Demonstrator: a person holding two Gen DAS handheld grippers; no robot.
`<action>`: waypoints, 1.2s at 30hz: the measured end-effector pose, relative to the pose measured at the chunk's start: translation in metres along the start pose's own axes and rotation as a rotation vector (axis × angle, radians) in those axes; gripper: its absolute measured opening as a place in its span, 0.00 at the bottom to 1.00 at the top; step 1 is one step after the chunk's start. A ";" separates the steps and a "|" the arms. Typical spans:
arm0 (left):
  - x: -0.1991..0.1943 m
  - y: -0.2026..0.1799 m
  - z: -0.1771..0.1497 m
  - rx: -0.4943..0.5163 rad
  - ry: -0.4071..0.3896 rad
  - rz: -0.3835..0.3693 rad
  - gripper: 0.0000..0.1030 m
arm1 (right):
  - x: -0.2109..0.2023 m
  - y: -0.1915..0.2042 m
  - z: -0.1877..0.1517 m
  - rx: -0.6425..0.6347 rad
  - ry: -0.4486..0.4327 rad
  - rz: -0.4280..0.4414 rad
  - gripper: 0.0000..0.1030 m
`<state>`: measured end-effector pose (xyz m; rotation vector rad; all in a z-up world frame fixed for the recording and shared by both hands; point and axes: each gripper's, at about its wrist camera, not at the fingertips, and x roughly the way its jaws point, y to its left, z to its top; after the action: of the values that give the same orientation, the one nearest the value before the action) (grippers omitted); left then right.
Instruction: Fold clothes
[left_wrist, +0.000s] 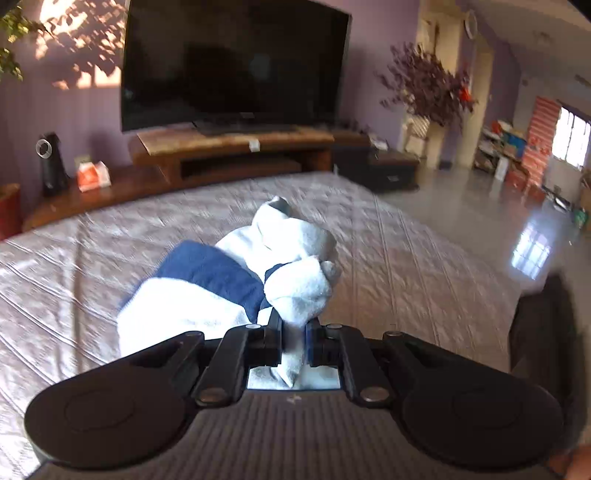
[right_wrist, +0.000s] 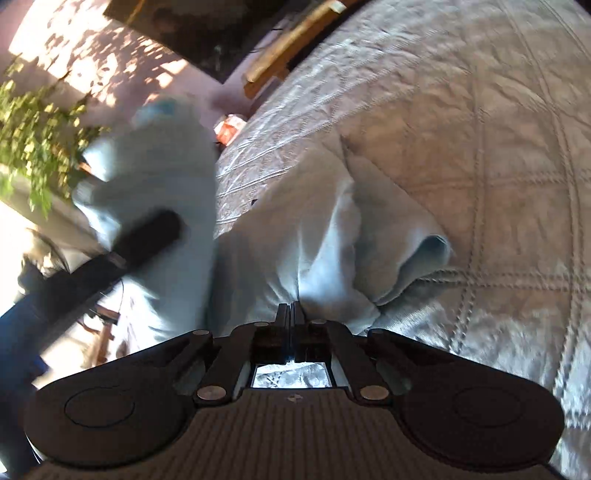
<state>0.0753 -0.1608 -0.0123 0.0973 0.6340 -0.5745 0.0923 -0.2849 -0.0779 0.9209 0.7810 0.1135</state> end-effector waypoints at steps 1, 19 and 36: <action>0.004 0.000 -0.002 0.001 0.014 -0.006 0.09 | -0.009 -0.002 0.001 0.036 -0.047 0.010 0.09; 0.003 -0.002 -0.007 0.012 0.117 -0.118 0.31 | -0.060 -0.022 0.014 0.138 -0.356 -0.250 0.52; -0.068 0.128 -0.040 -0.712 0.041 0.302 0.82 | 0.010 0.091 0.007 -0.657 -0.077 -0.440 0.84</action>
<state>0.0781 -0.0101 -0.0159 -0.4588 0.8144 -0.0335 0.1248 -0.2295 -0.0125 0.1219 0.7874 -0.0522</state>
